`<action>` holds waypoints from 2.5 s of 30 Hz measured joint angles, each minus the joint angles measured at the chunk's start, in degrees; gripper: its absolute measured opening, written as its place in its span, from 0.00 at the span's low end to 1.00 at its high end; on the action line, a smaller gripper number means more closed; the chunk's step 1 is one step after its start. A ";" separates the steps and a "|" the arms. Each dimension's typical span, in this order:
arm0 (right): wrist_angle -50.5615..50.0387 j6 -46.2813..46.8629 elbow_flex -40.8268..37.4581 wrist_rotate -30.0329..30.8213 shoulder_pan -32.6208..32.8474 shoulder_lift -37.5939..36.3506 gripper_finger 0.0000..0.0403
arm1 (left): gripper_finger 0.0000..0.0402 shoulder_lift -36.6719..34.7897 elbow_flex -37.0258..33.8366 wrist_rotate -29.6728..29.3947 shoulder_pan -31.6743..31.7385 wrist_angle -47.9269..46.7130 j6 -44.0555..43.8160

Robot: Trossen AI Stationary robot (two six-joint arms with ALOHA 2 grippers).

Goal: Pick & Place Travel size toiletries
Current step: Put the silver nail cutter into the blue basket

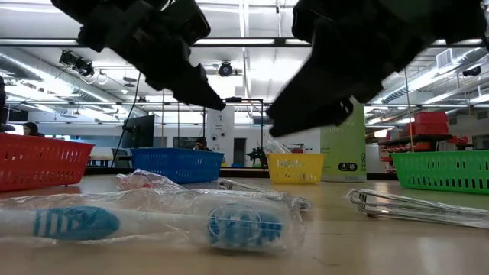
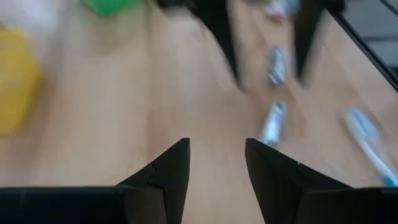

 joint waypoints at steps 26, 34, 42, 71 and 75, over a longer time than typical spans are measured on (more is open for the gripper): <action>-17.54 -2.33 11.57 -3.93 -0.48 12.71 0.39 | 0.40 -0.23 0.04 -1.42 -0.02 4.48 -3.08; -19.12 -3.51 11.54 -5.04 -3.35 12.11 0.14 | 0.40 -0.23 0.04 -1.42 -0.02 4.40 -3.22; -19.44 -12.25 11.14 9.37 -5.58 9.06 0.13 | 0.40 -0.23 0.04 -1.73 -0.02 1.34 -4.28; -2.24 -29.87 11.28 4.34 -13.55 7.79 0.14 | 0.36 -0.23 0.04 -12.86 0.46 -6.56 -4.13; -2.23 -29.97 11.28 3.94 -14.21 7.79 0.14 | 0.26 -0.23 0.04 -13.50 0.50 -7.46 -4.13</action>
